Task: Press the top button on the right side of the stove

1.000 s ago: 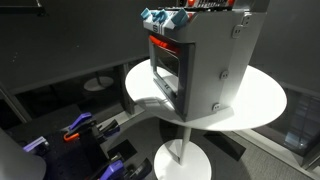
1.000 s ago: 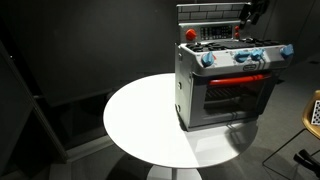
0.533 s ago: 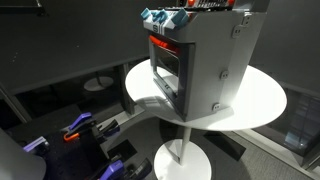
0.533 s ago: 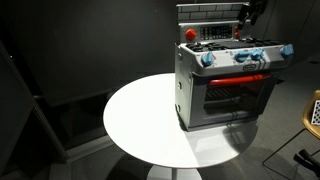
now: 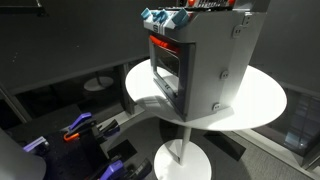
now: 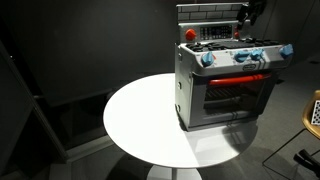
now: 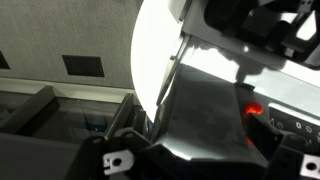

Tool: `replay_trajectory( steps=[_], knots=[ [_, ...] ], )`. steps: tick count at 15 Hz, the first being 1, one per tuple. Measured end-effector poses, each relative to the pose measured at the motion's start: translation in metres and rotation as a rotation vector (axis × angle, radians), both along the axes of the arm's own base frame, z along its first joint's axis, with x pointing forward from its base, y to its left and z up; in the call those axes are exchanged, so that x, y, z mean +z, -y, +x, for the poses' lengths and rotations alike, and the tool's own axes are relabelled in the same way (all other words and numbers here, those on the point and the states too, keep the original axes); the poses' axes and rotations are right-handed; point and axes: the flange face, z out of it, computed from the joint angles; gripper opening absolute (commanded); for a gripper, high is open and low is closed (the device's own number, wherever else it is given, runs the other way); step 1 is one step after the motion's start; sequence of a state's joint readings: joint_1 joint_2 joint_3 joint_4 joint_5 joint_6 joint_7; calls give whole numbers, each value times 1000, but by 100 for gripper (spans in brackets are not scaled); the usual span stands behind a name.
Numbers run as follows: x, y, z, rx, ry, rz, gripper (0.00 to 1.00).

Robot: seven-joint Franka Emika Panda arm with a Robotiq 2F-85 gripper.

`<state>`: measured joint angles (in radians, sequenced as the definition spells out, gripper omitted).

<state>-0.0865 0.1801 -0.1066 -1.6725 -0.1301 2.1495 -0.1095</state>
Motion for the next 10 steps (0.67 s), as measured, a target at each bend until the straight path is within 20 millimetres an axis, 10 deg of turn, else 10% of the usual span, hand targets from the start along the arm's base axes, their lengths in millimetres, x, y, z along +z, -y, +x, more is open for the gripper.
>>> replay_trajectory(
  steps=[10],
  knots=[
    [22,4,-31,-36,-119,25,100]
  ],
)
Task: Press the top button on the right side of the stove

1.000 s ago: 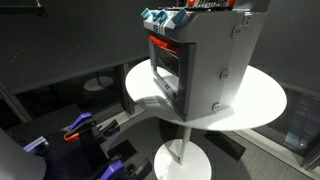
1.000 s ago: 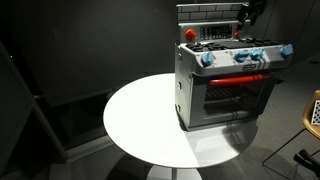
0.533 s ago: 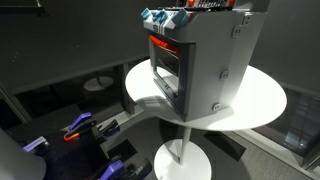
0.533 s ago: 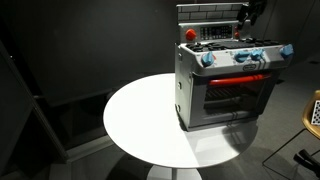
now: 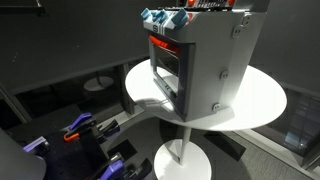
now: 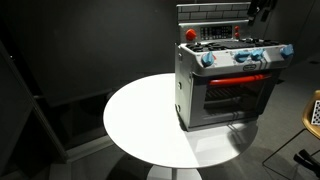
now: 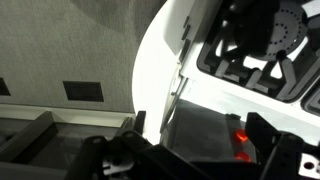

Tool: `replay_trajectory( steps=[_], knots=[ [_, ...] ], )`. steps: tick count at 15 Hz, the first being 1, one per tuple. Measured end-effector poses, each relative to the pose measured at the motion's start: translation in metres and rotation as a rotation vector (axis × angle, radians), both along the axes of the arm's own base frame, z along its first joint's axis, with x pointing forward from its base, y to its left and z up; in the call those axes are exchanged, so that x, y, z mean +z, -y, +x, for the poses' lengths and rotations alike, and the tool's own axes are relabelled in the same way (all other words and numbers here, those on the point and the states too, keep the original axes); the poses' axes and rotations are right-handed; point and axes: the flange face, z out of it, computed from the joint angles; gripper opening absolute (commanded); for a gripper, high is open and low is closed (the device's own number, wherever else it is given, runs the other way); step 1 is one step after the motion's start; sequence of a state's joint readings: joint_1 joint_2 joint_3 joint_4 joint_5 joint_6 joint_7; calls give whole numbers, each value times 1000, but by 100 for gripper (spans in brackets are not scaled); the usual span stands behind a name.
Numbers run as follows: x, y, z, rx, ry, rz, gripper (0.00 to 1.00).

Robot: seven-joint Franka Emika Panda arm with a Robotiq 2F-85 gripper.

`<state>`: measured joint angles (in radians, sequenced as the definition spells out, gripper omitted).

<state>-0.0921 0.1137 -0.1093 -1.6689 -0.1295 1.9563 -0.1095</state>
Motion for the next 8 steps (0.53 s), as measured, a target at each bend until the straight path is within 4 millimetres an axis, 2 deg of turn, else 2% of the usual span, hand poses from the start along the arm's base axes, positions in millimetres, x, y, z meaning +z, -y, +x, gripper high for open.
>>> replay_trajectory(
  steps=[8],
  knots=[
    [26,6,-58,-61,-190,69,100]
  ],
)
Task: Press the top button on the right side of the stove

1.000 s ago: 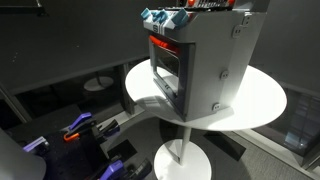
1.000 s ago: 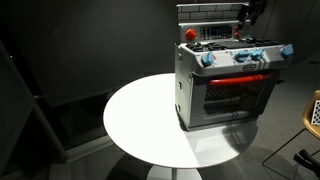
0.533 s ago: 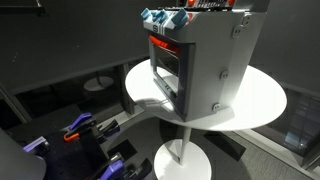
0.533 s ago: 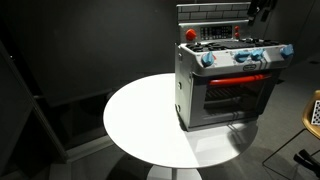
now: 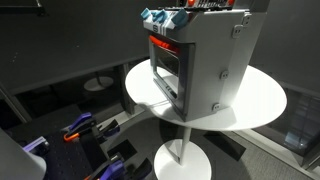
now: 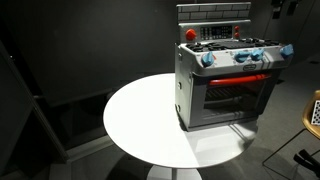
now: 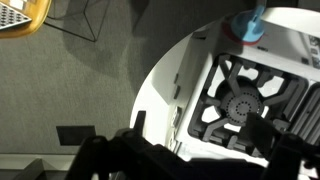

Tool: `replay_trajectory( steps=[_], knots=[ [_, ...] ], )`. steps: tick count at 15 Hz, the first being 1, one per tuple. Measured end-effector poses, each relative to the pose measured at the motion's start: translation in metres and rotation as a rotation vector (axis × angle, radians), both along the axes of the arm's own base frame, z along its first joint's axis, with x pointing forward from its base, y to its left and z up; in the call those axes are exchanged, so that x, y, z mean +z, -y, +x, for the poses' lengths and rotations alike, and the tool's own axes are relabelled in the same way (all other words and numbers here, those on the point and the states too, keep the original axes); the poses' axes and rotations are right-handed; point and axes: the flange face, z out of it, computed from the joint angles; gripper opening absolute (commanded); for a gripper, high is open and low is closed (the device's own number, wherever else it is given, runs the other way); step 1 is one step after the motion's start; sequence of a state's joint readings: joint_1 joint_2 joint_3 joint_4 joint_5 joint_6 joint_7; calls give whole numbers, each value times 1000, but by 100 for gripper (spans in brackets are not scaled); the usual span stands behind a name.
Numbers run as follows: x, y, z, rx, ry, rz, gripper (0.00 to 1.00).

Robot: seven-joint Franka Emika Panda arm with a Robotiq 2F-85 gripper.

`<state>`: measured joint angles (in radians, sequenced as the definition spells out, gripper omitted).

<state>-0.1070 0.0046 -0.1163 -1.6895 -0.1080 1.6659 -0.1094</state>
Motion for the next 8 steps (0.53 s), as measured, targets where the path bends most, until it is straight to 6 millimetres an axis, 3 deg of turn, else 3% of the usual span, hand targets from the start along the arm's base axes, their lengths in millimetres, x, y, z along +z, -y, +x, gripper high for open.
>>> replay_trajectory(
  steps=[8],
  knots=[
    [15,-1,-52,-23,-34,45,100]
  ],
)
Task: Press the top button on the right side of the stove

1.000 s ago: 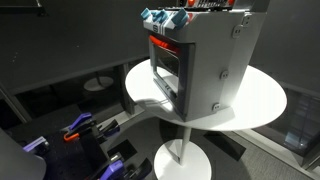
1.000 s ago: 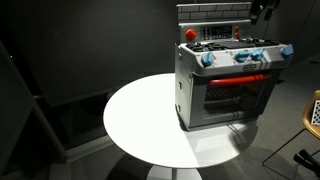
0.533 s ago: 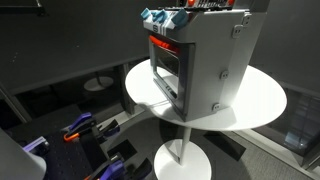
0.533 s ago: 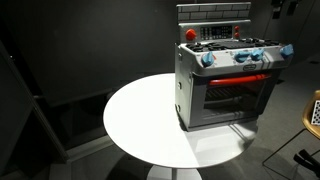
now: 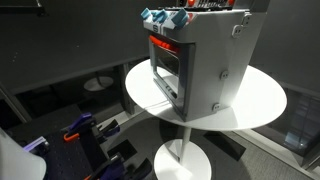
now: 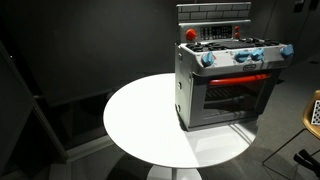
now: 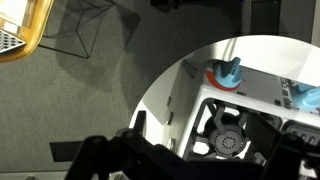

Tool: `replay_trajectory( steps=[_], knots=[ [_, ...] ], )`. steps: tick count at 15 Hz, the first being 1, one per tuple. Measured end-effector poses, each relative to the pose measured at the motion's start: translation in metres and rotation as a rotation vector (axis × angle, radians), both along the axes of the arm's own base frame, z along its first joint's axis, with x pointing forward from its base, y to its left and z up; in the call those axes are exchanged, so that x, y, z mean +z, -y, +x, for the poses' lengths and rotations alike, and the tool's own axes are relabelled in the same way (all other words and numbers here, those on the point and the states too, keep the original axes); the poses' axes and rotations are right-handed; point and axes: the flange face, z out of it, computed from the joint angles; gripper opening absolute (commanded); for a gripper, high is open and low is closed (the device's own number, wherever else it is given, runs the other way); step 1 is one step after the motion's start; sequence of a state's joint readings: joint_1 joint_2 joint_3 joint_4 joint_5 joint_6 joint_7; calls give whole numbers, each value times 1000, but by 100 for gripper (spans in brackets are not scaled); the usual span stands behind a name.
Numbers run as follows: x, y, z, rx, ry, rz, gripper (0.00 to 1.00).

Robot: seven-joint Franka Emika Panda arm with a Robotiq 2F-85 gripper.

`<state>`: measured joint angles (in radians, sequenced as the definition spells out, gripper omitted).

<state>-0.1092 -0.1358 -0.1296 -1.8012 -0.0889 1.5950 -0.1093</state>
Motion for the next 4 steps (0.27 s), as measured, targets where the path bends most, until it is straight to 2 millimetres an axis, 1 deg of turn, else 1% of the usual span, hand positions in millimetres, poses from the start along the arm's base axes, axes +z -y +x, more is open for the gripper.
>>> replay_trajectory(
  steps=[2,4],
  knots=[
    [2,1,-9,-4,2,4,100],
    [1,1,-10,-4,2,4,100]
  ],
)
